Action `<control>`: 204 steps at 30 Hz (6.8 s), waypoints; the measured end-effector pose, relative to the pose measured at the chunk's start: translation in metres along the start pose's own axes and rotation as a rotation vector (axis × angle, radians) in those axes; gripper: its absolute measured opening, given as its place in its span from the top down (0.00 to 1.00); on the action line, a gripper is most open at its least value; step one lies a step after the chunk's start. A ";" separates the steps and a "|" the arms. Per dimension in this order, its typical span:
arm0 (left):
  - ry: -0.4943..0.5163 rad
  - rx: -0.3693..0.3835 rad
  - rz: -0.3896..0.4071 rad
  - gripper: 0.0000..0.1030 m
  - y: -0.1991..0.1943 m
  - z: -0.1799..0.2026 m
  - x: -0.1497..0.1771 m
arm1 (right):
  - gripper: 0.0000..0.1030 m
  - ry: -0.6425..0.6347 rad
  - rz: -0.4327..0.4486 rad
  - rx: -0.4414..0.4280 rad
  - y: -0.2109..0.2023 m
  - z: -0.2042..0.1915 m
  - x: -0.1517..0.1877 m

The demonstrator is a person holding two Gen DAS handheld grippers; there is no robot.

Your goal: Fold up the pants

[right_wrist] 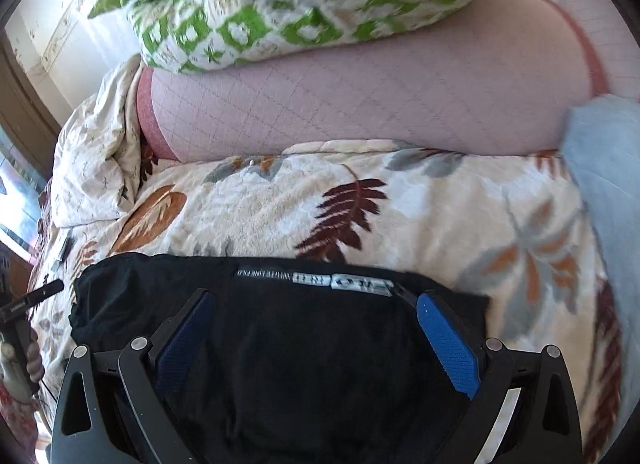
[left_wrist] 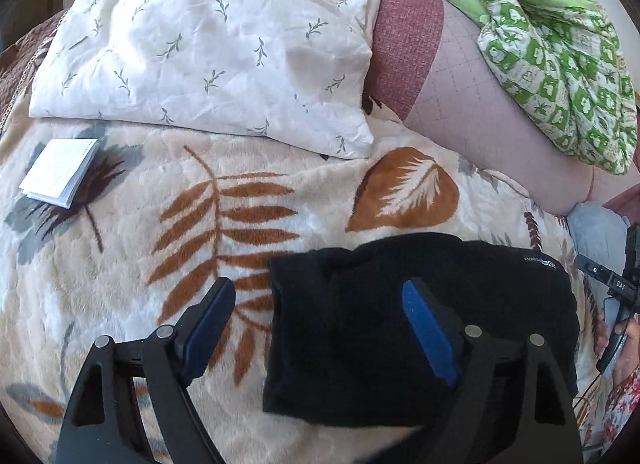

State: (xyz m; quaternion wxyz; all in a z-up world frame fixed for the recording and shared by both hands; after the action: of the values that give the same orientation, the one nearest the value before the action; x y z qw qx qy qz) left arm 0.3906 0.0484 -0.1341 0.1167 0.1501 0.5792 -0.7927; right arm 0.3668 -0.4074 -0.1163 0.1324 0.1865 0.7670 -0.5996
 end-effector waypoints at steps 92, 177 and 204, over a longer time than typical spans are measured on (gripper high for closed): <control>-0.271 -0.061 0.277 0.47 -0.142 -0.100 0.214 | 0.35 -0.273 -0.031 -0.226 -0.080 -0.261 0.193; -0.103 -0.160 0.282 0.39 -0.174 -0.014 0.232 | 0.90 0.494 0.215 0.096 -0.138 0.059 0.246; 0.000 -0.279 0.068 0.23 -0.047 -0.008 0.177 | 0.22 0.004 0.090 0.239 -0.061 -0.079 0.263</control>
State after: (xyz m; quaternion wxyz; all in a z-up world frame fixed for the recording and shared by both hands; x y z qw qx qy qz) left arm 0.2105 0.0680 -0.1605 0.1632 0.1521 0.6783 -0.7001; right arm 0.1058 -0.3099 -0.1563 0.1345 0.2363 0.6813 -0.6796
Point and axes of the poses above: each gripper's, at about its wrist camera, not at the fingertips, and y roughly the way its jaws point, z to its right, x to its underside, the point moved 7 cm from there along y, roughly the way its jaws point, and after that the axes turned 7 degrees about -z, right-handed, at the moved point
